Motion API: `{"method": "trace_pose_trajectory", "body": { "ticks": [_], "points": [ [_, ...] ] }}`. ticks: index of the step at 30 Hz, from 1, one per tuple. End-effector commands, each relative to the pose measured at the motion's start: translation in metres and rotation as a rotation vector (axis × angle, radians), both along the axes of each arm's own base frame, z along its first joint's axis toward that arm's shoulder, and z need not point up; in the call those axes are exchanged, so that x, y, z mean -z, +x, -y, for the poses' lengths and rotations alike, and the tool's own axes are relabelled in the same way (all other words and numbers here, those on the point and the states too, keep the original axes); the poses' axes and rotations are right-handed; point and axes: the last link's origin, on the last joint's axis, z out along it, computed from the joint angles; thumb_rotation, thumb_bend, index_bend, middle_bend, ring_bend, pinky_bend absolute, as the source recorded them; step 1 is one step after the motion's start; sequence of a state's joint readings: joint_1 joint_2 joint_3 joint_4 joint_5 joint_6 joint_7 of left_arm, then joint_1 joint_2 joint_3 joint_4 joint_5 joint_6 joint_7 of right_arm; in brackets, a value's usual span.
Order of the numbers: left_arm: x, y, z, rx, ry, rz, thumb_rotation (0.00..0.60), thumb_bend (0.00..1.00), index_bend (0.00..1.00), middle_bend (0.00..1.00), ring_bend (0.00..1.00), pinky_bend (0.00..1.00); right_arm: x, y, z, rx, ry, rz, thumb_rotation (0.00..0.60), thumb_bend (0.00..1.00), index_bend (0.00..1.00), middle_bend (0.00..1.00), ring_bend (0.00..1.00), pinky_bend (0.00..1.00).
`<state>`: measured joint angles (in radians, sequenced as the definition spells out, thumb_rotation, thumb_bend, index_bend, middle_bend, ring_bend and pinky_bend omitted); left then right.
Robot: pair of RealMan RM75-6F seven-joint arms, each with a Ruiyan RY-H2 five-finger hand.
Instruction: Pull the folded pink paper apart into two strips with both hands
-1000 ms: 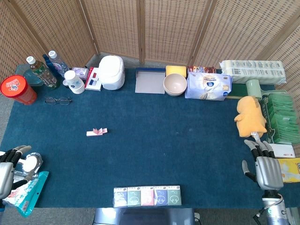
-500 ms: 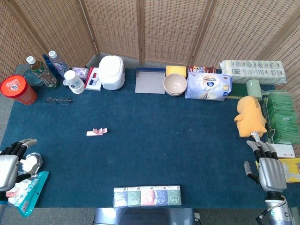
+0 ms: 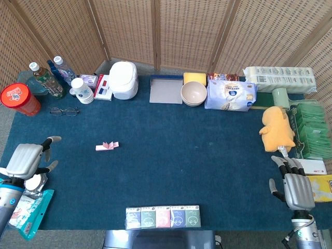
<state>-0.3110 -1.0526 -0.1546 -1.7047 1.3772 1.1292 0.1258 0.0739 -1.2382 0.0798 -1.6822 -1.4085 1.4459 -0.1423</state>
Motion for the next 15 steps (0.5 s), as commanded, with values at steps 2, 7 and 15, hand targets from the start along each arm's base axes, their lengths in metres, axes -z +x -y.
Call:
{"method": "trace_pose_trajectory", "body": {
  "ticks": [2,7,15],
  "points": [
    [0.009,0.003,-0.031,0.036,-0.029,-0.082,0.600,0.24,0.32,0.95,0.97,0.95,0.003,0.001,0.003,0.003,0.004,-0.003,0.600,0.48,0.16,0.24,0.13,0.13],
    [0.024,0.003,-0.051,0.034,-0.045,-0.139,0.600,0.24,0.34,0.97,0.99,0.95,0.004,0.002,0.007,0.007,0.005,-0.012,0.600,0.48,0.16,0.24,0.13,0.13],
    [0.054,0.001,-0.074,-0.020,-0.106,-0.147,0.600,0.24,0.36,0.98,1.00,0.95,0.007,0.002,0.012,0.017,0.008,-0.013,0.600,0.48,0.16,0.24,0.13,0.13]
  ]
}}
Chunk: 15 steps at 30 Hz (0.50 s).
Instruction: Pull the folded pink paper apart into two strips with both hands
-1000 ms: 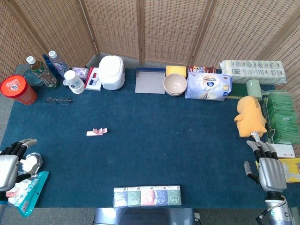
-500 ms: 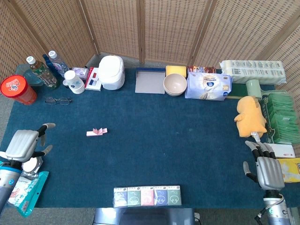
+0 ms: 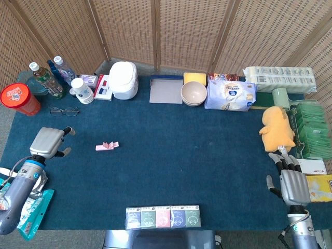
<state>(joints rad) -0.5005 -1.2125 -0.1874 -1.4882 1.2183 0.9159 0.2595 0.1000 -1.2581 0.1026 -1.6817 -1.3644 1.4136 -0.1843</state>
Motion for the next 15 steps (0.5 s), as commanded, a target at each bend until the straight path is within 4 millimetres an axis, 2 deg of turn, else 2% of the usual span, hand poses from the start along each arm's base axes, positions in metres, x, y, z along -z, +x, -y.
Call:
{"method": "trace_pose_trajectory", "body": {
  "ticks": [1,7,15],
  "points": [
    [0.014,0.001,-0.009,-0.009,-0.026,-0.016,0.600,0.24,0.37,0.98,1.00,0.95,0.001,-0.001,0.001,0.003,0.002,0.001,0.600,0.48,0.16,0.24,0.13,0.13],
    [0.038,0.005,-0.018,-0.032,-0.068,-0.010,0.600,0.25,0.38,0.99,1.00,0.95,0.000,-0.003,0.002,0.012,-0.005,-0.005,0.600,0.48,0.16,0.24,0.13,0.13],
    [0.061,0.010,-0.025,-0.032,-0.100,-0.033,0.600,0.25,0.42,0.99,1.00,0.95,0.000,-0.004,0.002,0.018,-0.006,-0.006,0.600,0.48,0.16,0.24,0.13,0.13]
  ]
}}
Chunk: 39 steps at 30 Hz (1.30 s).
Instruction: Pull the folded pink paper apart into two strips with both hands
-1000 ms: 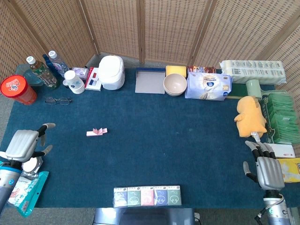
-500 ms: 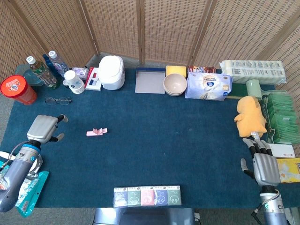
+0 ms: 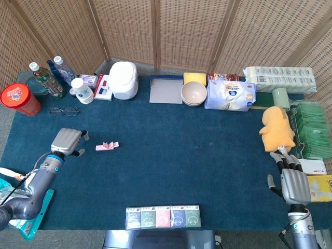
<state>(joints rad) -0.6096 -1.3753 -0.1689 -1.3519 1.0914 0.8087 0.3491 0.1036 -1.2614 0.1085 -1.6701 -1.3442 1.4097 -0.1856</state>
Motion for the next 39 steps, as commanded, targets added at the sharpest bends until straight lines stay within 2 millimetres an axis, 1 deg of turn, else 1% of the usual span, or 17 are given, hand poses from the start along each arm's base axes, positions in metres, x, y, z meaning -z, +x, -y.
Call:
{"method": "trace_pose_trajectory", "body": {
  "ticks": [1,10,16,29,39],
  "points": [
    [0.007,0.003,-0.002,0.005,-0.004,-0.003,0.600,0.26,0.43,0.99,1.00,0.95,0.000,0.000,0.000,0.002,0.001,0.000,0.600,0.48,0.16,0.24,0.13,0.13],
    [0.022,0.010,-0.008,0.005,0.002,0.008,0.600,0.27,0.47,0.99,1.00,0.95,-0.001,-0.003,0.000,0.008,-0.005,-0.004,0.600,0.48,0.16,0.24,0.13,0.13],
    [0.033,0.016,-0.012,0.009,-0.002,0.018,0.600,0.27,0.47,0.99,1.00,0.95,-0.002,-0.006,-0.002,0.022,-0.007,-0.005,0.600,0.48,0.16,0.24,0.13,0.13],
    [0.045,0.020,-0.011,0.012,-0.021,0.015,0.600,0.27,0.46,0.99,1.00,0.95,-0.007,-0.008,-0.005,0.029,-0.018,-0.009,0.600,0.48,0.16,0.24,0.13,0.13],
    [0.050,0.022,-0.014,0.012,-0.021,0.012,0.600,0.27,0.46,0.99,1.00,0.95,-0.008,-0.010,-0.008,0.034,-0.025,-0.007,0.600,0.48,0.15,0.24,0.13,0.13]
  ]
}}
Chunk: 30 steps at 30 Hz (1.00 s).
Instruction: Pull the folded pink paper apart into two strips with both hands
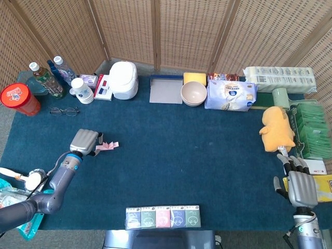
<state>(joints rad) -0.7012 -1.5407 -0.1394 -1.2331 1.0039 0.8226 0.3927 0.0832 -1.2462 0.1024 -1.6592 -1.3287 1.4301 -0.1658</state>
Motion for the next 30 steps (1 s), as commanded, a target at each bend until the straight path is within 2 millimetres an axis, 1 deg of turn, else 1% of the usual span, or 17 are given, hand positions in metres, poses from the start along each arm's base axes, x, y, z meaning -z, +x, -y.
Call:
{"method": "trace_pose_trajectory", "body": {
  "ticks": [1,22,30],
  "points": [
    [0.0012,0.0010,-0.0001,0.002,-0.003,-0.001,0.600,0.27,0.46,0.99,1.00,0.95,-0.0006,-0.0001,-0.0003,-0.001,-0.003,0.000,0.600,0.48,0.15,0.24,0.13,0.13],
    [0.0068,-0.0020,0.0013,-0.012,-0.017,-0.011,0.600,0.27,0.46,0.99,1.00,0.95,0.0001,-0.0027,-0.0029,0.010,-0.002,0.001,0.600,0.48,0.15,0.24,0.13,0.13],
    [0.0083,-0.0035,0.0013,-0.015,-0.024,-0.026,0.600,0.27,0.49,0.99,1.00,0.95,-0.0003,-0.0036,-0.0038,0.014,-0.005,0.000,0.600,0.48,0.15,0.24,0.13,0.13]
  ]
}}
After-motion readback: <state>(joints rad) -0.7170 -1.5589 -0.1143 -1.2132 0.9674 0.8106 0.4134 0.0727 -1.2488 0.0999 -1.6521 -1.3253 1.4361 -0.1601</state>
